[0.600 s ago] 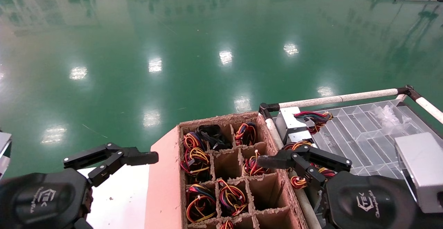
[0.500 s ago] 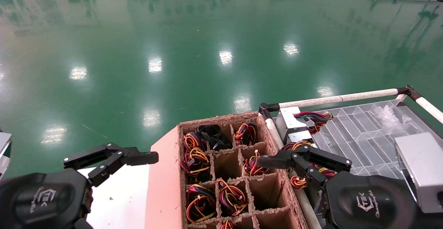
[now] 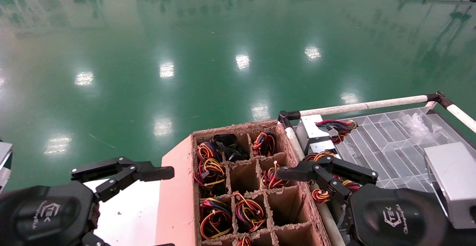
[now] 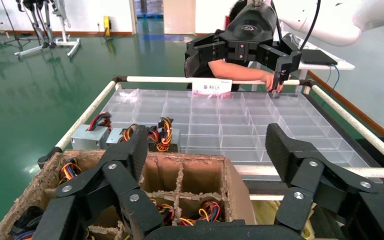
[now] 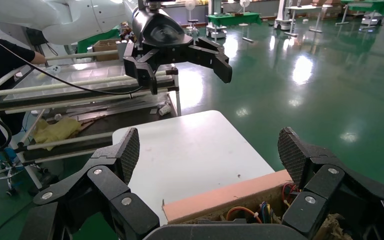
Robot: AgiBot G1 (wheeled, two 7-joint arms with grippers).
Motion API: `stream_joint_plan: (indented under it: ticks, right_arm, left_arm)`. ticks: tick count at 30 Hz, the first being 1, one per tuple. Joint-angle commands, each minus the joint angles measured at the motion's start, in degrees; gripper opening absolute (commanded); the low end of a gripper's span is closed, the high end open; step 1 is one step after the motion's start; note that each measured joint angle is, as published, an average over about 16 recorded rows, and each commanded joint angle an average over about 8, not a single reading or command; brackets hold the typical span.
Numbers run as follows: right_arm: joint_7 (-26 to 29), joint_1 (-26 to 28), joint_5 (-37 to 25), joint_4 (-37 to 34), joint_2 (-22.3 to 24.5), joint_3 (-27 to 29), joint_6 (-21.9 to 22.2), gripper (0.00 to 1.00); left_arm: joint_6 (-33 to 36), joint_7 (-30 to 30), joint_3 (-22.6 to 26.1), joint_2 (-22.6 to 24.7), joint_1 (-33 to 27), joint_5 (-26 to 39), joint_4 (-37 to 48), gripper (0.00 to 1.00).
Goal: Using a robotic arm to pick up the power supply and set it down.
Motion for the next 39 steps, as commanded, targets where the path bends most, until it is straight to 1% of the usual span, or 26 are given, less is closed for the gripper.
stream_joint_plan:
  ticks: [1,8,12,16,19,26,27,29,30,35,37,39]
  right_arm:
    - [0.00,0.00,0.00,0.00,0.00,0.00,0.00,1.00]
    - [0.04,-0.04,-0.15,-0.10,0.03,-0.05,0.09,1.00]
    - [0.14,0.30,-2.51,-0.76,0.10,-0.71,1.41,1.00]
    - [0.37,2.10,-8.04,-2.20,-0.59,-2.38,4.40,1.00]
    - [0.46,4.47,-12.84,-4.11,-2.19,-4.12,6.67,1.00]
    - [-1.18,12.06,-24.32,-12.51,-8.92,-9.40,9.73,1.00]
    - [-1.71,13.21,-25.88,-13.98,-10.00,-10.14,10.04,0.99]
    - [-2.83,15.28,-28.50,-16.90,-12.02,-11.43,10.52,0.84]
    - [-3.43,16.25,-29.72,-18.36,-12.99,-12.04,10.76,0.74]
    - [-6.12,20.16,-34.46,-25.04,-17.44,-14.55,11.83,0.14]
    - [-6.98,21.44,-36.12,-27.21,-18.87,-15.44,12.27,0.03]
    - [-7.72,22.52,-37.64,-29.01,-20.08,-16.24,12.76,0.00]
  left_arm:
    - [0.00,0.00,0.00,0.00,0.00,0.00,0.00,0.00]
    - [0.00,0.00,0.00,0.00,0.00,0.00,0.00,0.00]
    - [0.00,0.00,0.00,0.00,0.00,0.00,0.00,0.00]
    - [0.01,0.00,0.00,0.00,-0.01,0.00,0.01,0.00]
    - [0.01,0.00,0.01,0.00,-0.01,0.00,0.01,0.00]
    - [0.01,0.01,0.01,0.00,-0.01,0.00,0.01,0.00]
    - [0.01,0.01,0.01,0.00,-0.01,0.00,0.01,0.00]
    - [0.01,0.01,0.01,0.00,-0.01,0.00,0.01,0.00]
    - [0.01,0.01,0.01,0.00,-0.01,0.00,0.01,0.00]
    - [0.01,0.01,0.01,0.00,-0.01,0.00,0.01,0.00]
    - [0.01,0.01,0.01,0.00,-0.01,0.00,0.01,0.00]
    - [0.01,0.01,0.02,0.00,-0.01,-0.01,0.01,0.01]
